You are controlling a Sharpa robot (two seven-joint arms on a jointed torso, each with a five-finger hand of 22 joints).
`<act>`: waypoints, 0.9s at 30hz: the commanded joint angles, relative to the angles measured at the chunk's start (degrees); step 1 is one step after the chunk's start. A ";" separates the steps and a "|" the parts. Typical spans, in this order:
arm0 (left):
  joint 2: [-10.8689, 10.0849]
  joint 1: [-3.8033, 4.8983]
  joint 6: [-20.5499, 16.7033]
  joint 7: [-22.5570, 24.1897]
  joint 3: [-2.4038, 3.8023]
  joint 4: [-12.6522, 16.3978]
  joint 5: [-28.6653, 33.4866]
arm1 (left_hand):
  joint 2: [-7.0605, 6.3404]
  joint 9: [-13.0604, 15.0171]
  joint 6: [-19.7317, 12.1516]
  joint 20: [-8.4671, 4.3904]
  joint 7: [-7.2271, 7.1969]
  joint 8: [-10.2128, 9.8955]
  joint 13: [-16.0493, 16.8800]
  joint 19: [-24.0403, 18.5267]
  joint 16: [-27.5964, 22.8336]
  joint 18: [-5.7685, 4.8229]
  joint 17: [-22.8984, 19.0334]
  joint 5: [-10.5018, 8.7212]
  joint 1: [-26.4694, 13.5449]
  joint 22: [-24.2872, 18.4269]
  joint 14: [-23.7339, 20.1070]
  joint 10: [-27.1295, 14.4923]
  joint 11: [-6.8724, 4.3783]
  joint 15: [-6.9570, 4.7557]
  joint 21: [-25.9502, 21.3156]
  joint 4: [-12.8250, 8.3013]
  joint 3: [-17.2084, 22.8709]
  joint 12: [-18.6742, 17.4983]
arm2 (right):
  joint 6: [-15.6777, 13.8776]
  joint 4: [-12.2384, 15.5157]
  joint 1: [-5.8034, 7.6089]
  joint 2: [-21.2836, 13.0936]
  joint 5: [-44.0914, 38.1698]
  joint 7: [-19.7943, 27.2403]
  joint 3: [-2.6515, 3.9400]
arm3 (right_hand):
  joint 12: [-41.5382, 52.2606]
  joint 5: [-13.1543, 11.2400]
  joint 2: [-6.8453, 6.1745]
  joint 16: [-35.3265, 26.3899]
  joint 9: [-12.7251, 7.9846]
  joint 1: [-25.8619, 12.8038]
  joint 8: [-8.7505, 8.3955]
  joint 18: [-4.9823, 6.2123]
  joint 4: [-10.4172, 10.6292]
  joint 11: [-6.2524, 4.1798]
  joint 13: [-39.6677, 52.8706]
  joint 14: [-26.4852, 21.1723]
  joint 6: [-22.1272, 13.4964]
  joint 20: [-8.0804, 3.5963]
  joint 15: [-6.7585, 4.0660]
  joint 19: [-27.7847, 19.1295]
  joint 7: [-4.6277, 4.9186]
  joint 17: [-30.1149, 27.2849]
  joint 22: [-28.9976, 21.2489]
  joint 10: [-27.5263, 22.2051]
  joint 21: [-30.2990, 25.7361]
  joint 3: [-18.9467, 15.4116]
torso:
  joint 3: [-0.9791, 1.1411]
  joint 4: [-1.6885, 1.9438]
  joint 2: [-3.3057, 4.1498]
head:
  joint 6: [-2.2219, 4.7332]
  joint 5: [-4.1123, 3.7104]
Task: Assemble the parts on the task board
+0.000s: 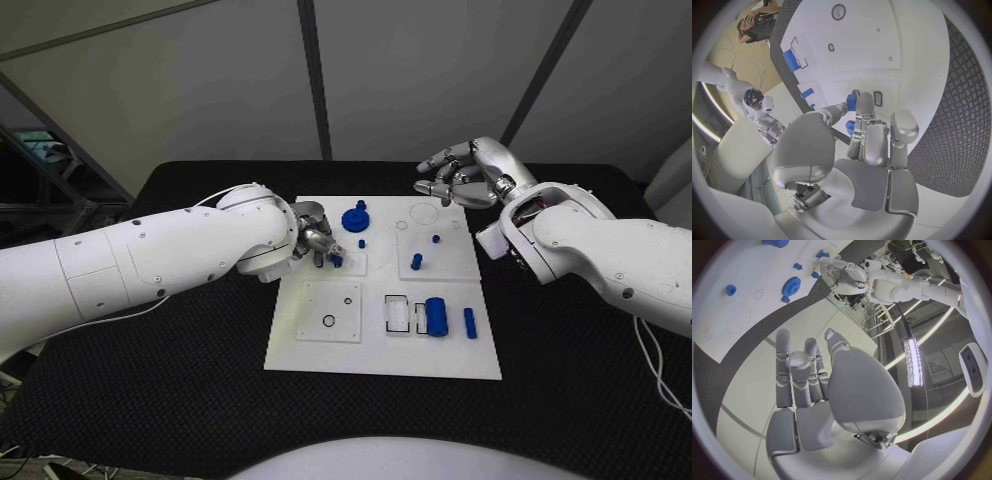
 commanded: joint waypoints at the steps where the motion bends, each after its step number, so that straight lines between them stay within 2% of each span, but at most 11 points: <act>1: 0.04 0.06 1.24 -0.55 0.02 0.07 -0.95 | 0.14 0.06 0.10 0.04 -0.49 0.35 -0.08 0.29 0.13 -1.14 0.05 0.32 -0.53 0.02 2.01 2.45 -1.86 -0.41 0.20 -9.31 9.69 -0.14 | 0.51 -0.01 0.08 0.10 0.59 0.32 0.04 | -0.05 0.28 0.04 -0.23 -0.06 -0.67 0.33 0.71 0.39 0.07 -0.08 -0.48 -0.34 -0.02 0.07 0.37 -0.07 -0.02 -0.10 -0.28 -0.34 0.09 | 0.01 0.02 -0.03 | -0.14 0.05; 6: -0.17 0.06 1.88 -0.62 0.02 0.20 -1.05 | 0.13 0.06 0.11 0.04 -0.49 0.37 -0.08 0.27 0.14 -1.13 0.06 0.33 -0.54 0.00 2.01 2.46 -1.86 -0.42 0.19 -9.32 9.71 -0.14 | 0.50 -0.13 0.08 0.26 0.62 0.35 0.04 | -0.03 0.28 0.05 -0.26 -0.06 -0.75 0.35 0.71 0.46 0.07 -0.10 -0.48 -0.34 -0.02 0.08 0.39 -0.07 -0.03 -0.12 -0.28 -0.37 0.09 | 0.06 -0.01 -0.07 | -0.45 0.14; 13: -0.35 0.06 2.40 -0.74 0.02 0.37 -1.08 | 0.06 0.10 0.14 0.02 -0.53 0.48 -0.12 0.31 0.13 -1.15 0.05 0.46 -0.58 0.10 2.01 2.54 -1.90 -0.44 0.24 -9.40 9.86 -0.14 | 0.53 -0.23 0.08 0.35 0.62 0.36 0.04 | -0.03 0.28 0.05 -0.26 -0.06 -0.75 0.35 0.71 0.46 0.07 -0.10 -0.48 -0.34 -0.02 0.08 0.39 -0.07 -0.03 -0.12 -0.28 -0.37 0.09 | -0.01 0.07 -0.05 | -0.45 0.18; 27: -0.22 0.06 2.38 -0.75 0.02 -0.20 -1.09 | 0.02 0.12 0.16 0.00 -0.56 0.57 -0.15 0.34 0.14 -1.16 0.07 0.55 -0.63 0.17 2.01 2.61 -1.93 -0.46 0.27 -9.45 9.97 -0.14 | 0.56 -0.30 0.08 0.38 0.62 0.33 0.04 | 0.00 0.28 0.05 -0.33 -0.06 -0.84 0.36 0.71 0.54 0.07 -0.13 -0.49 -0.35 -0.01 0.08 0.40 -0.07 -0.09 -0.14 -0.28 -0.42 0.09 | 0.07 -0.02 -0.01 | -0.35 0.24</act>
